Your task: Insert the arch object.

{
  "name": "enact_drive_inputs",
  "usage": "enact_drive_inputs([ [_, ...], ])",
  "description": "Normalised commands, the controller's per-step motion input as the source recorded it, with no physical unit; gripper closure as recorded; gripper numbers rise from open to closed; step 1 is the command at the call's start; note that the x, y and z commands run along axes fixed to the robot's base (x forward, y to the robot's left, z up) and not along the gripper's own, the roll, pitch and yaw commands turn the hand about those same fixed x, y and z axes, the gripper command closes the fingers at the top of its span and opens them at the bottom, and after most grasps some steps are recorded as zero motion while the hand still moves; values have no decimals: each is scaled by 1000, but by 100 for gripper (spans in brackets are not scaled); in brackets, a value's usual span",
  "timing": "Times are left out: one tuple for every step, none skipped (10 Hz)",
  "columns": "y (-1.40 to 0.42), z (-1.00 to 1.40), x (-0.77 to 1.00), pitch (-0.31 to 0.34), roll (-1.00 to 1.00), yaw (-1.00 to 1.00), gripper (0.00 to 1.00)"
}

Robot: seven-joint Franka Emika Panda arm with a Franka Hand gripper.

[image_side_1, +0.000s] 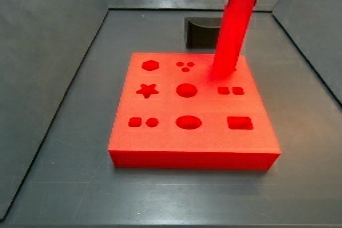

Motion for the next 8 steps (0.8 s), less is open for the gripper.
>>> enact_drive_inputs([
  [-63,-189,-37,0,0,0,100],
  [-46,-449,-103,-40,14,0,100],
  [-49,-677,0,-66,24,0,100],
  [-43,-760,0,-53,91,0,100],
  [-46,-786,20,-36,150,0,100],
  [-66,-714,20,-20,159,0,100],
  [-91,-651,0,-34,117,0,100],
  [-3,-254,0,-1,0,0,100],
])
